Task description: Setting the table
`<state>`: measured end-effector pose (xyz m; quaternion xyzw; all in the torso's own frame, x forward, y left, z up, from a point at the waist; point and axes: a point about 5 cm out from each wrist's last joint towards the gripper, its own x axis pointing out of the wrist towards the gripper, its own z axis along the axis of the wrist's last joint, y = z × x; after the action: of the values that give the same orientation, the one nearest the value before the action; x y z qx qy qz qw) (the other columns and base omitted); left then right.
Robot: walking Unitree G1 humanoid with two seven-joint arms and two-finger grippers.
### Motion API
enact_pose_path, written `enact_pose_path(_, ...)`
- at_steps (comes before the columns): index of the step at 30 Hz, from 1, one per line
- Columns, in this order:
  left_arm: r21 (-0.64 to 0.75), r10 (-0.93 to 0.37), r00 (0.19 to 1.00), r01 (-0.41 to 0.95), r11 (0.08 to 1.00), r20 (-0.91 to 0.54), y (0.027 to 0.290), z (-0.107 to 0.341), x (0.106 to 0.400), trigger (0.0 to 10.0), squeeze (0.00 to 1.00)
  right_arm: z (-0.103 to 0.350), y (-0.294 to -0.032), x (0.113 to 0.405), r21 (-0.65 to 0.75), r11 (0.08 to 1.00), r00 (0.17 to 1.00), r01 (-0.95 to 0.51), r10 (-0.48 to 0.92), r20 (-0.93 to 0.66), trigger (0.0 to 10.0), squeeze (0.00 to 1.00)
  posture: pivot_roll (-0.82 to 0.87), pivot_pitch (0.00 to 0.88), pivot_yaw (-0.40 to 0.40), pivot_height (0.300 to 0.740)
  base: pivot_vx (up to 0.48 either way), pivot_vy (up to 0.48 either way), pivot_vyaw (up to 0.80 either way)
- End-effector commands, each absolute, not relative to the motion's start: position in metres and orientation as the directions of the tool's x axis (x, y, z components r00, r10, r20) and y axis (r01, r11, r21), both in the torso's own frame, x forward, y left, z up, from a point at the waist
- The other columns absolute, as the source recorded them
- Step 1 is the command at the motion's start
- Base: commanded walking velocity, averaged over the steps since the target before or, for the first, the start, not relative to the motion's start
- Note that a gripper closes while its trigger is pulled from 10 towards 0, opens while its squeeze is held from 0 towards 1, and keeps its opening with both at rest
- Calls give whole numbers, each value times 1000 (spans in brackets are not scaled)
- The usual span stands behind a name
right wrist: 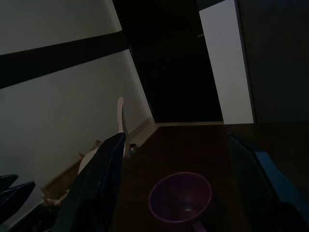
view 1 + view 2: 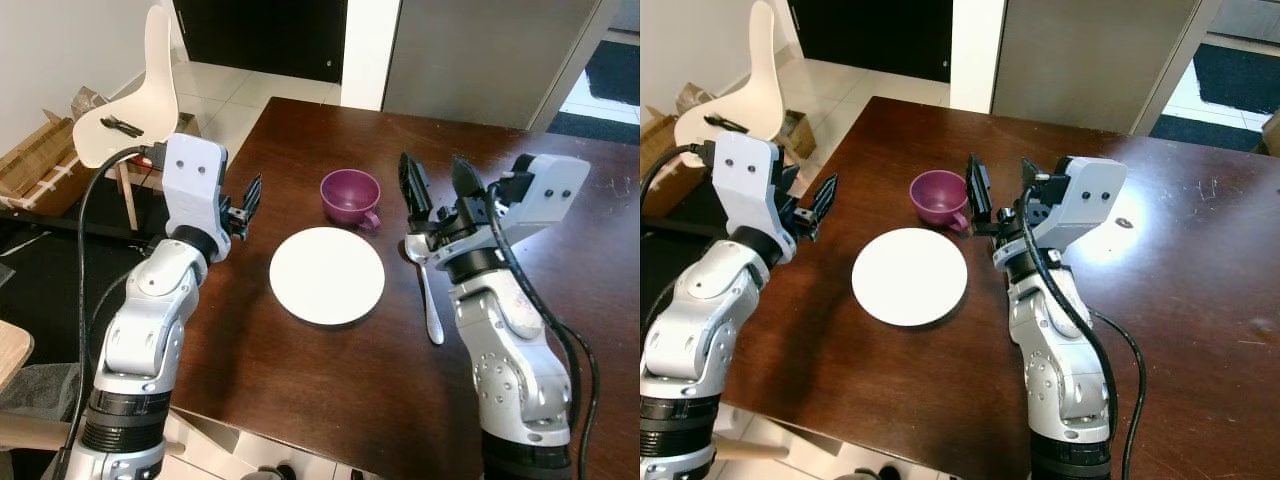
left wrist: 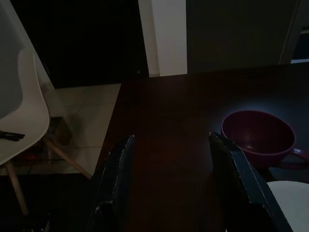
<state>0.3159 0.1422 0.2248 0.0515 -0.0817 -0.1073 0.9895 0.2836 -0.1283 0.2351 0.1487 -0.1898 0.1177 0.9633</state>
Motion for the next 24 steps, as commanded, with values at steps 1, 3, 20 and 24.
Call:
enact_pose_path(1,113,-214,968,200,973,132,143,219,316,10000,0,229,-128,284,248,930,910,-273,165,381,10000,0,-136,28,82,740,0,0,0)
enact_pose_path(3,114,-215,968,201,973,132,143,219,316,10000,0,229,-128,284,251,929,912,-271,165,375,10000,0,-136,28,82,740,-135,0,0)
enact_pose_path(20,123,-216,967,199,972,136,144,220,317,10000,0,224,-124,287,259,924,916,-280,177,359,10000,0,-126,25,85,740,-446,0,0)
enact_pose_path(24,124,-214,967,198,972,137,144,221,317,10000,0,225,-124,287,266,922,916,-280,174,361,10000,0,-124,26,87,740,-480,0,0)
